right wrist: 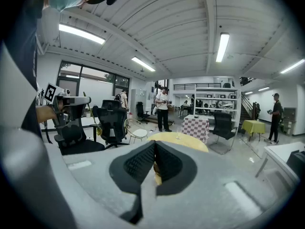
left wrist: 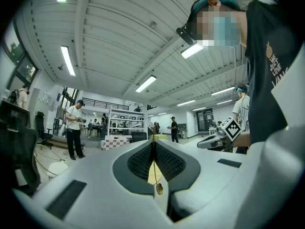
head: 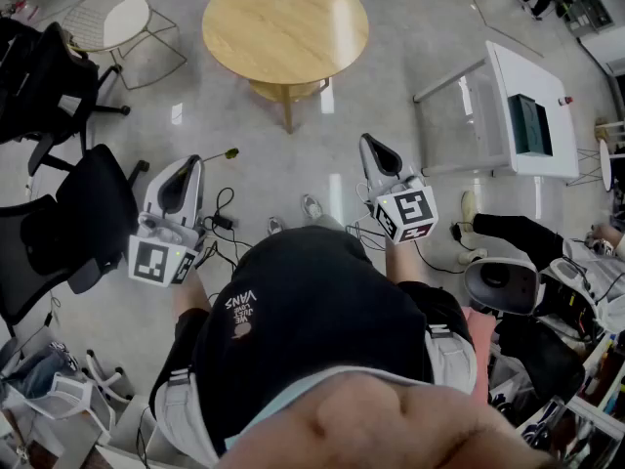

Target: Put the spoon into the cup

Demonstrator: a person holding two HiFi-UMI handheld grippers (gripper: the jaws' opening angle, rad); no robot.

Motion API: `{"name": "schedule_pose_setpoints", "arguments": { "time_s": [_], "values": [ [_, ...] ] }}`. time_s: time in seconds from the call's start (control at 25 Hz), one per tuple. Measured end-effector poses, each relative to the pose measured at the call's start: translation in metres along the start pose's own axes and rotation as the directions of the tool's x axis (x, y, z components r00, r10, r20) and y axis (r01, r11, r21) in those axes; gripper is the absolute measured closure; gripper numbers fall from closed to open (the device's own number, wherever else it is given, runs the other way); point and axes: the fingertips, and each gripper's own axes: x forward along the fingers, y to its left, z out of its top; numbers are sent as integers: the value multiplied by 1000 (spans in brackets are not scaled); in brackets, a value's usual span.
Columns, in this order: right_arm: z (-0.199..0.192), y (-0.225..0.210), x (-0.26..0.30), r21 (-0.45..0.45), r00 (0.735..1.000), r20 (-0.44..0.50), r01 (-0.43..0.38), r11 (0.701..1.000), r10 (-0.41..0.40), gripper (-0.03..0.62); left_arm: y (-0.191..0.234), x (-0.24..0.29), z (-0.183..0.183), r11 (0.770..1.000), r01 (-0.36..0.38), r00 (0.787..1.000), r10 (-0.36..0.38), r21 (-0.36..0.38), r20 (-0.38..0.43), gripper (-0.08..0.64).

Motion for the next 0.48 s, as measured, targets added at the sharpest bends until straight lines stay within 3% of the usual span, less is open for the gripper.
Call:
{"name": "schedule_pose_setpoints", "arguments": {
  "time_s": [0.48],
  "values": [
    [7, 8, 4, 7, 999, 43, -2, 1000, 2, 594, 8, 8, -6, 999, 31, 999, -31, -13, -5, 549]
  ]
}}
